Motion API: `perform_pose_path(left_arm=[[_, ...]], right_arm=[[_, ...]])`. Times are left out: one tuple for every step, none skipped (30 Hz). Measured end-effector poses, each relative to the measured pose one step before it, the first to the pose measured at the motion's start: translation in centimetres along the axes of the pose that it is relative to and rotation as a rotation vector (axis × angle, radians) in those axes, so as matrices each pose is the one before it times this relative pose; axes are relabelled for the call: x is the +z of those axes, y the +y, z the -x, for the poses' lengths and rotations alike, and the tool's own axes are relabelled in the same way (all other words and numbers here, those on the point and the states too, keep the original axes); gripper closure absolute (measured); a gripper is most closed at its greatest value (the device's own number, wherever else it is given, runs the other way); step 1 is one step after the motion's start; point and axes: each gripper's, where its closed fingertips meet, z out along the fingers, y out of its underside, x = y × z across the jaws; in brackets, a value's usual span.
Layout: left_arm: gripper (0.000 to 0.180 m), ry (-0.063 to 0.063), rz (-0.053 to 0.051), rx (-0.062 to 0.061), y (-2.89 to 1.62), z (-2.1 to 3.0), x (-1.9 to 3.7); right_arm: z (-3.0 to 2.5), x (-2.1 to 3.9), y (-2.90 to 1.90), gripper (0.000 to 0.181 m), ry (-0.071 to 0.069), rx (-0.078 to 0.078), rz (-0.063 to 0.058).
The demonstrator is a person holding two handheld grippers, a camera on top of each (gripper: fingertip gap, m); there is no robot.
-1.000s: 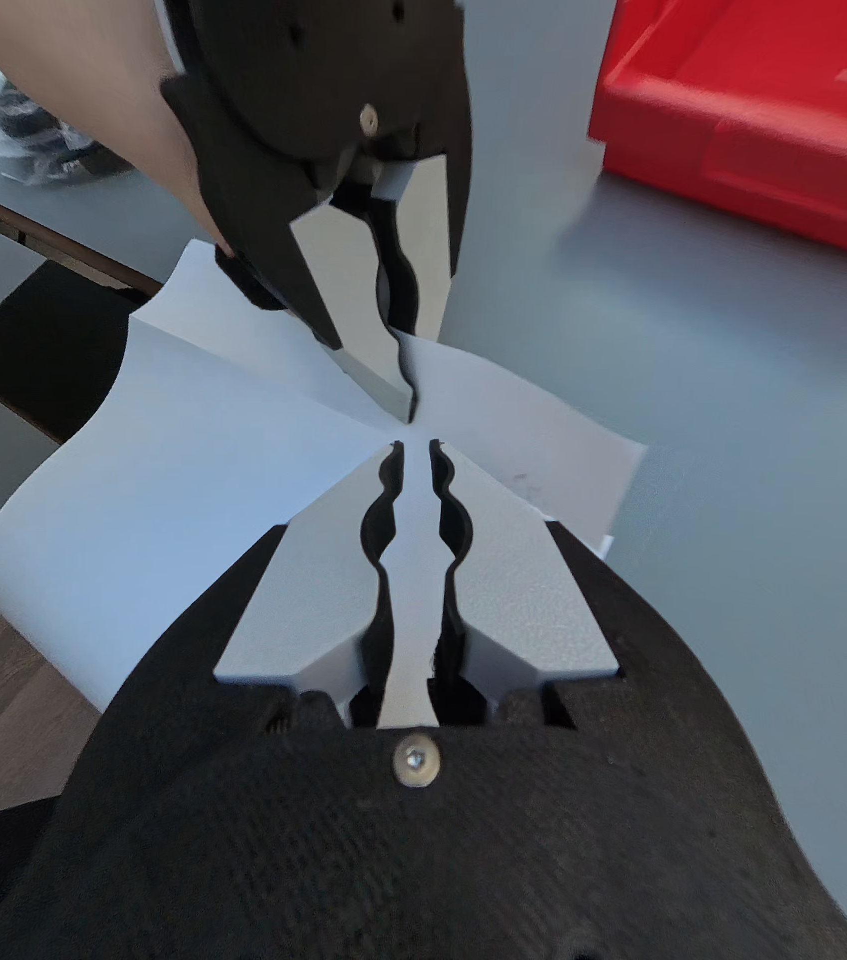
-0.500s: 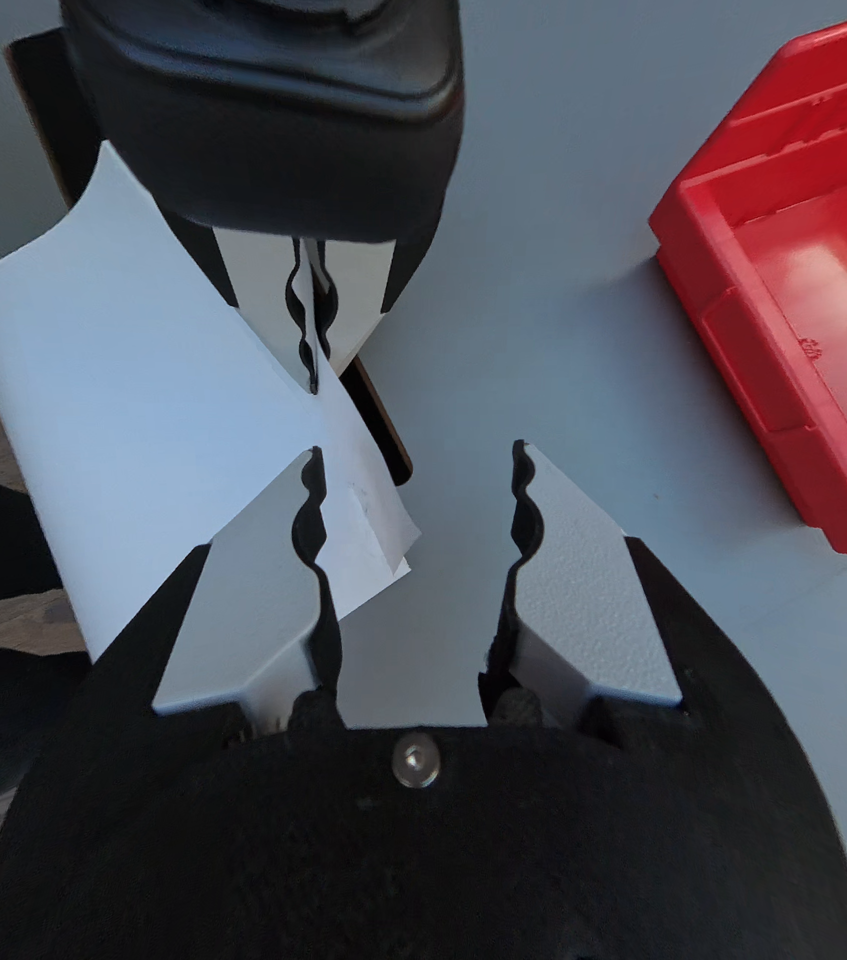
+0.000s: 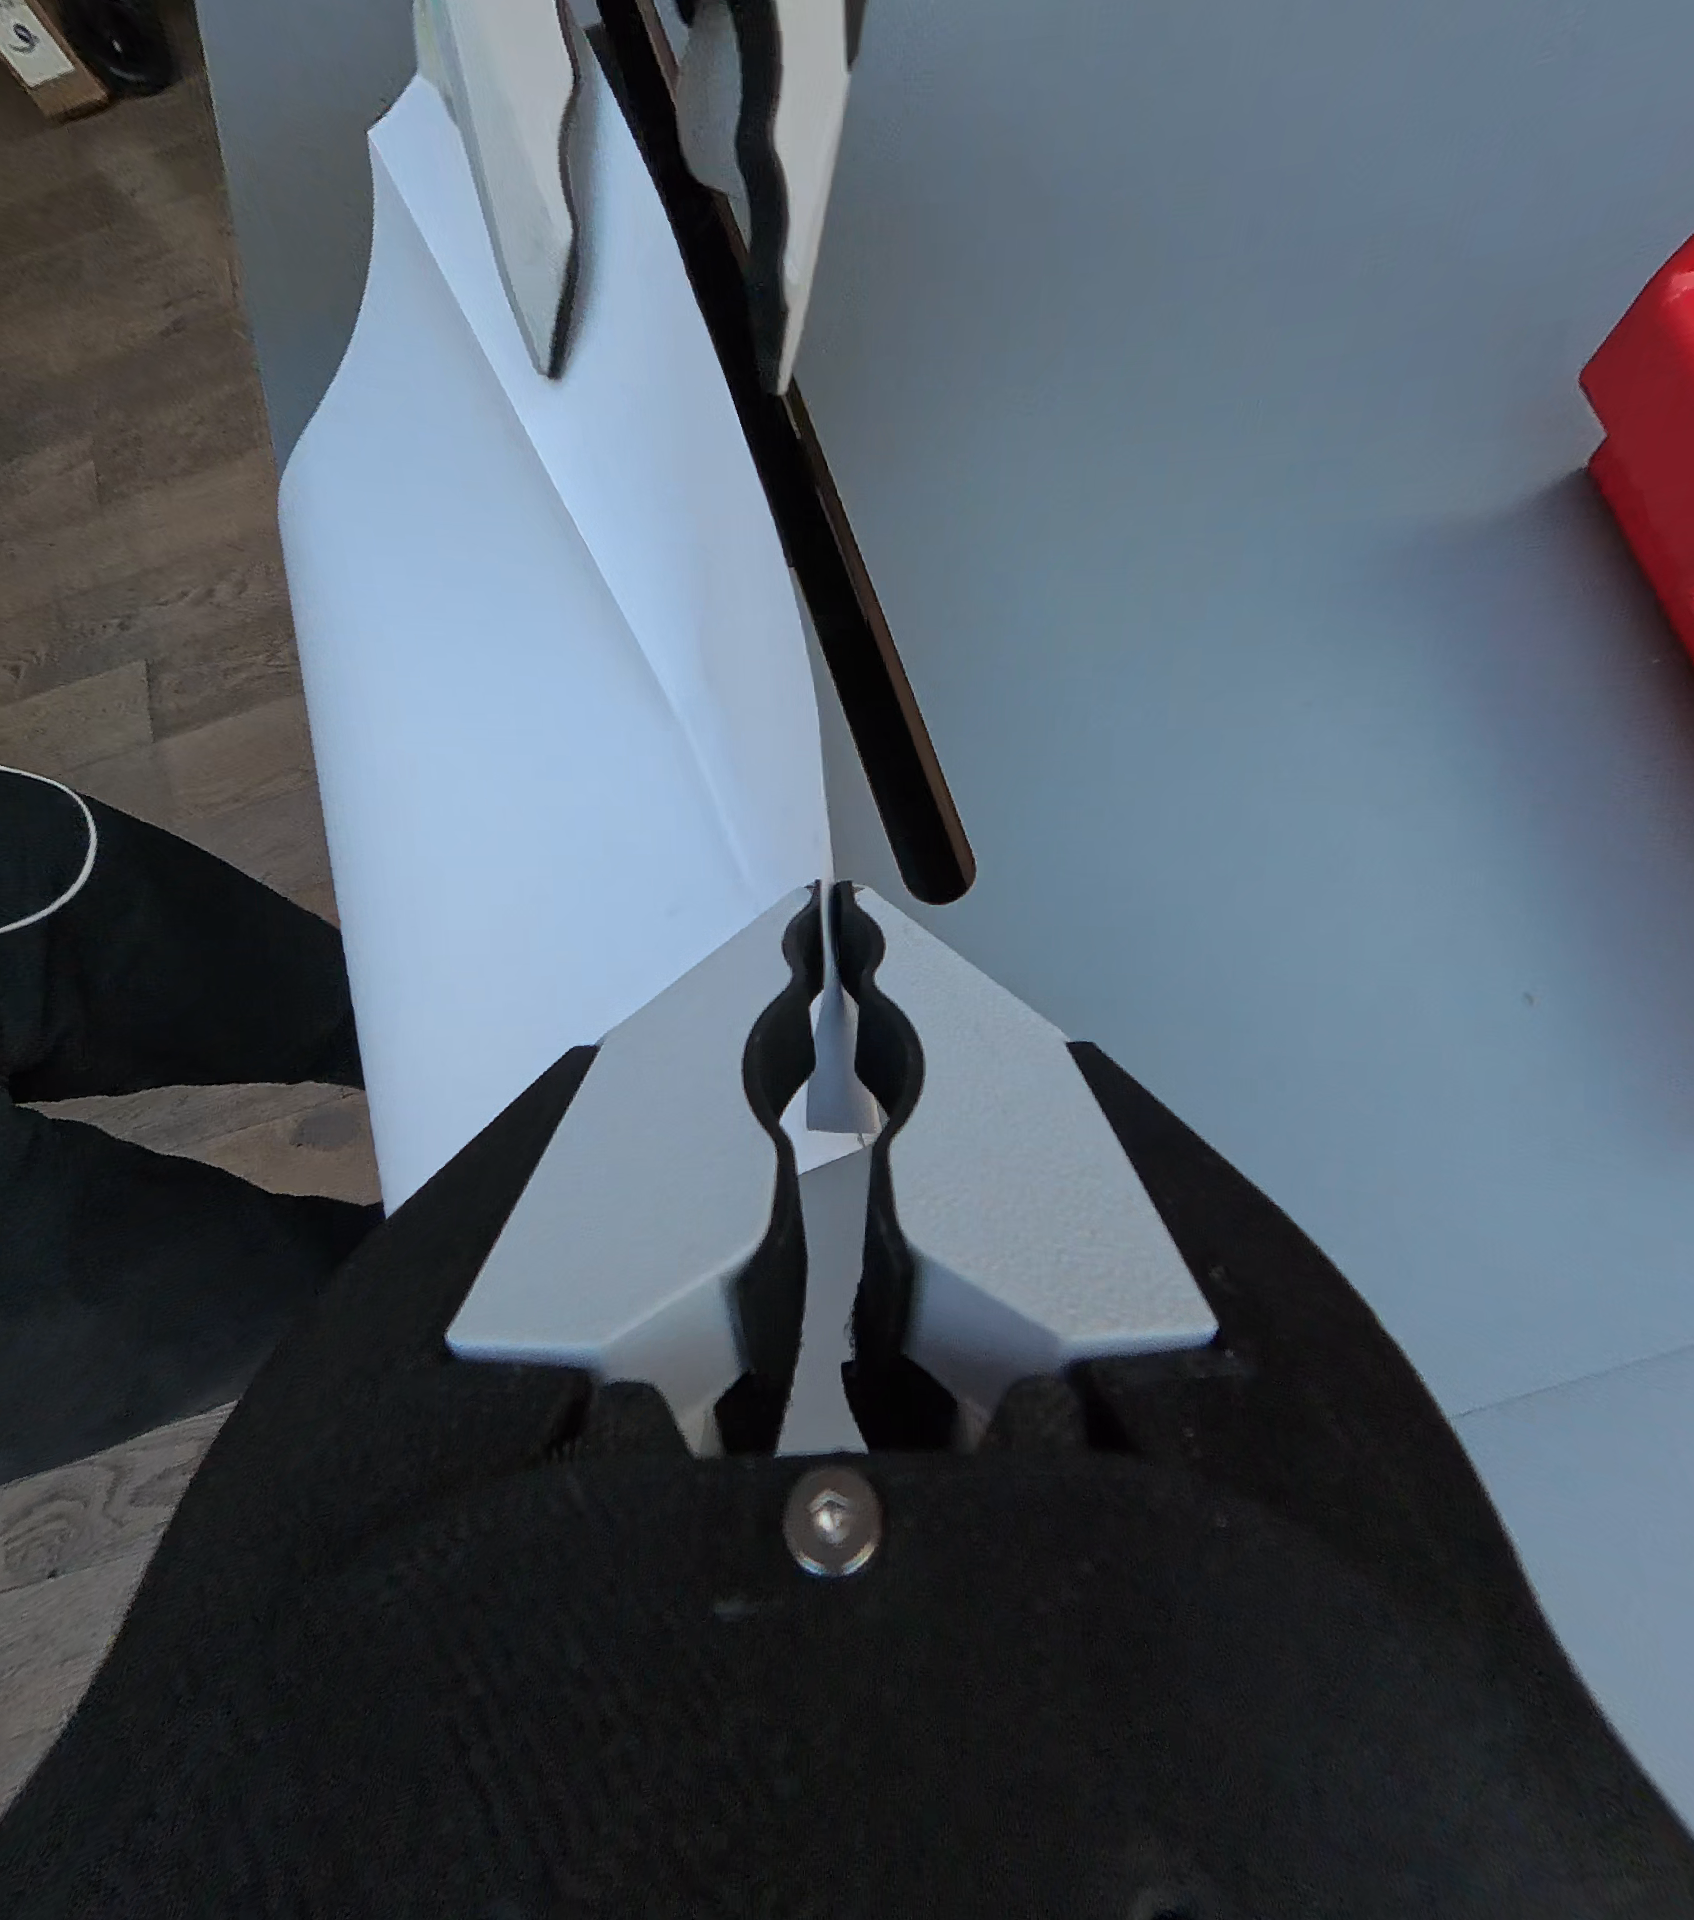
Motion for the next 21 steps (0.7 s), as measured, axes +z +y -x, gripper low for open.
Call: perform_pose_path(left_arm=[[0.180,0.0000,-0.0050,0.0063,0.009,0.046,-0.148],[0.180,0.0006,-0.0018,0.0055,0.072,-0.011,-0.066],[0.180,-0.0023,-0.0057,0.0013,0.029,0.011,-0.006],[0.180,-0.0016,-0.0044,0.0022,0.021,-0.029,0.034],[0.180,-0.0030,-0.0046,0.0004,-0.040,0.001,0.072],[0.180,-0.0061,0.0001,0.0030,-0.007,0.020,0.111],[0.180,-0.0033,0.0045,0.0011,0.009,-0.020,0.145],[0.180,-0.0009,0.0054,-0.0028,-0.005,-0.043,0.129],[0.180,0.0001,0.0052,-0.0023,-0.036,-0.026,0.121],[0.180,0.0003,0.0092,0.0027,0.003,-0.042,0.085],[0.180,0.0004,0.0081,0.0045,0.012,-0.041,0.077],[0.180,-0.0020,-0.0015,0.0005,-0.100,0.038,0.034],[0.180,-0.0012,-0.0052,-0.0004,-0.122,0.070,0.025],[0.180,0.0002,-0.0065,0.0022,-0.096,0.046,-0.030],[0.180,0.0065,-0.0018,0.0084,0.032,-0.103,-0.061],[0.180,-0.0020,-0.0004,0.0122,0.115,-0.011,-0.075],[0.180,0.0003,-0.0019,0.0091,0.113,-0.031,-0.063],[0.180,0.0010,-0.0002,0.0044,0.160,-0.026,-0.047],[0.180,-0.0016,0.0038,0.0032,0.194,0.017,-0.019],[0.180,0.0002,0.0062,0.0013,0.204,-0.021,-0.012],[0.180,0.0007,0.0053,-0.0024,0.128,-0.024,-0.034]], right_arm=[[-0.302,-0.753,0.911,0.122,0.0026,-0.0567,-0.0492],[-0.304,-0.772,0.755,0.123,-0.0012,-0.0433,-0.0550],[-0.325,-0.806,0.607,0.123,-0.0024,-0.0310,-0.0638],[-0.270,-0.835,0.498,0.123,-0.0015,-0.0334,-0.0653],[-0.311,-0.718,0.359,0.123,0.0095,-0.0363,-0.0662],[-0.442,-0.503,0.202,0.123,0.0264,-0.0387,-0.0656],[-0.373,-0.234,0.234,0.126,0.0317,-0.0367,-0.0488],[-0.238,-0.007,0.390,0.128,0.0307,-0.0286,-0.0222],[-0.136,0.180,0.447,0.131,0.0261,-0.0201,-0.0048],[-0.323,0.299,0.378,0.135,0.0353,-0.0159,0.0017],[-0.332,0.351,0.260,0.139,0.0323,-0.0112,0.0041],[-0.079,0.332,0.054,0.148,0.0121,0.0021,-0.0024],[0.194,0.265,-0.087,0.162,-0.0100,0.0127,-0.0090],[-0.051,0.256,0.011,0.177,0.0030,0.0173,-0.0040],[-0.087,0.306,0.296,0.181,0.0042,0.0104,0.0193],[0.290,0.250,0.404,0.181,-0.0230,0.0068,0.0299],[0.279,0.218,0.327,0.181,-0.0291,0.0210,0.0232],[0.134,0.213,0.186,0.181,-0.0257,0.0294,0.0160],[0.187,0.223,0.184,0.181,-0.0321,0.0322,0.0197],[0.056,0.217,0.195,0.181,-0.0283,0.0419,0.0268],[0.183,0.166,0.064,0.181,-0.0404,0.0517,0.0231]])
